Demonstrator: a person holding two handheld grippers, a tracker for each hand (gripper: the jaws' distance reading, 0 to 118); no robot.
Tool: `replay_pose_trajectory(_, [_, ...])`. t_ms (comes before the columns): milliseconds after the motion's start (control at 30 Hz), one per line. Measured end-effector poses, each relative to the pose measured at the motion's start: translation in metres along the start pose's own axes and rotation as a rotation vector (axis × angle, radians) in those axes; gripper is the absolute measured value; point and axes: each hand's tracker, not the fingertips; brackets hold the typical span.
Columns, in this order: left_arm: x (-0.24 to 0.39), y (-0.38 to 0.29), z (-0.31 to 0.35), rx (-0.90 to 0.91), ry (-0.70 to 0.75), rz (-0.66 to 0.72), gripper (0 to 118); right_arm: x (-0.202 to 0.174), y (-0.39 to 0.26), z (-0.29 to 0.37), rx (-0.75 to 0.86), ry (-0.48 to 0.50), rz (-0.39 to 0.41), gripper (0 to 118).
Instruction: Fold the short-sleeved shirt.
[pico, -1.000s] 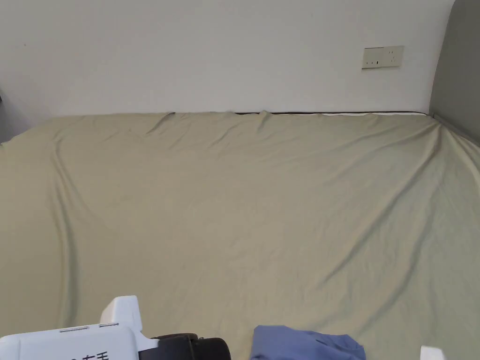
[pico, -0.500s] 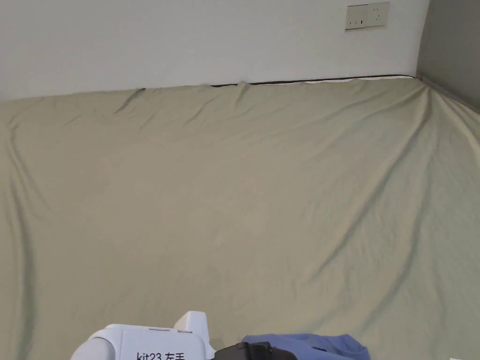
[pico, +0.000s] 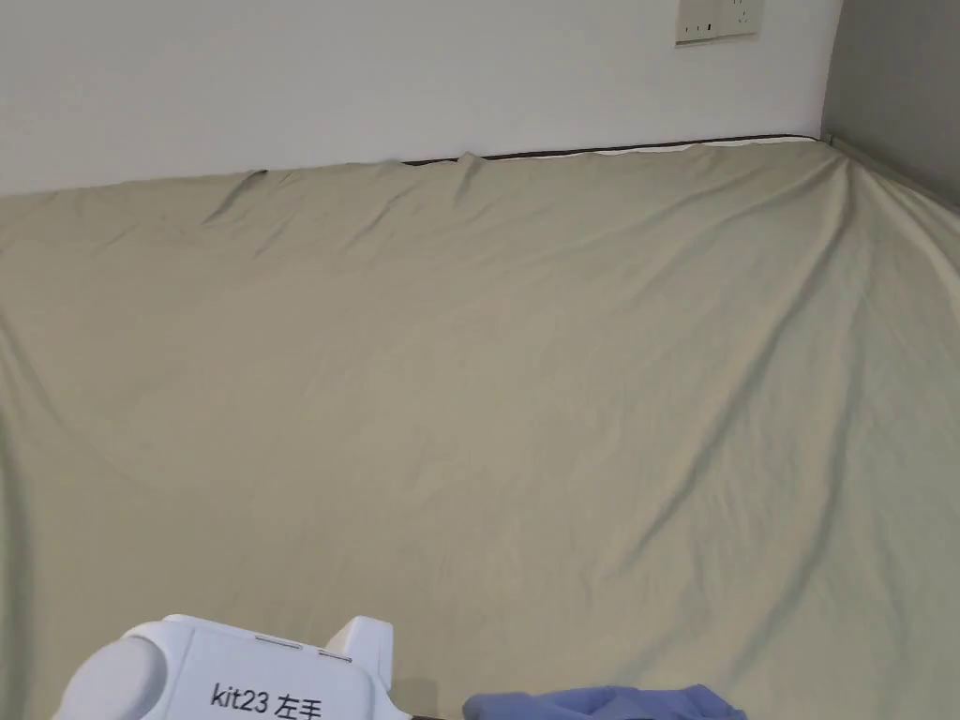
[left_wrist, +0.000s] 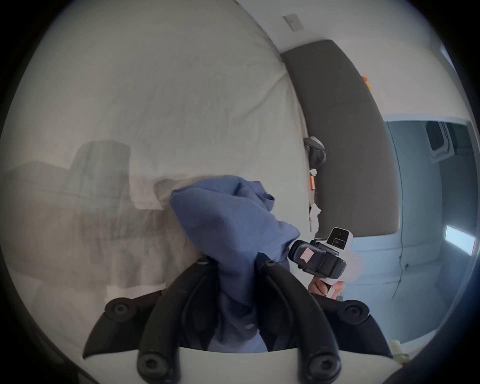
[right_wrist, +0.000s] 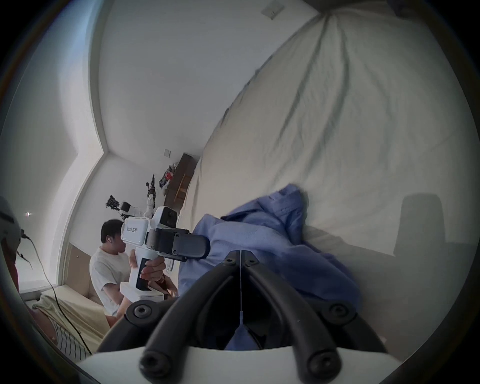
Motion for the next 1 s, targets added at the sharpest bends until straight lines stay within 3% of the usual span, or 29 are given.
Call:
replay_pose_trajectory(100, [-0.003, 0.006, 0.030, 0.032, -0.039, -0.027, 17, 0.001, -0.001, 0.015, 0.077, 0.019, -0.025, 0])
replay_pose_trajectory(200, [-0.017, 0.013, 0.049, 0.108, 0.011, -0.034, 15, -0.008, -0.003, 0.018, 0.132, -0.065, -0.002, 0])
replay_pose_trajectory(300, [-0.039, 0.017, 0.062, 0.048, 0.014, -0.036, 15, -0.021, -0.004, 0.010, 0.147, -0.109, 0.000, 0])
replay_pose_trajectory(367, [-0.054, 0.017, 0.077, 0.015, 0.080, -0.038, 15, -0.027, -0.002, 0.004, 0.157, -0.101, -0.014, 0])
replay_pose_trajectory(533, [-0.090, 0.005, 0.175, 0.150, 0.252, -0.050, 8, -0.041, 0.006, -0.017, 0.147, -0.094, 0.004, 0])
replay_pose_trajectory(667, [-0.134, -0.018, 0.274, 0.371, 0.491, 0.089, 3, -0.051, 0.012, -0.040, 0.103, -0.072, 0.035, 0])
replay_pose_trajectory(733, [-0.153, -0.035, 0.304, 0.494, 0.502, 0.254, 3, -0.055, 0.010, -0.054, 0.083, -0.049, 0.042, 0])
replay_pose_trajectory(900, [-0.143, -0.060, 0.278, 0.484, 0.266, 0.148, 2, -0.058, 0.006, -0.069, 0.041, -0.053, 0.047, 0])
replay_pose_trajectory(1000, [-0.117, -0.050, 0.240, 0.379, 0.346, 0.076, 2, -0.061, 0.006, -0.065, 0.038, -0.048, 0.065, 0])
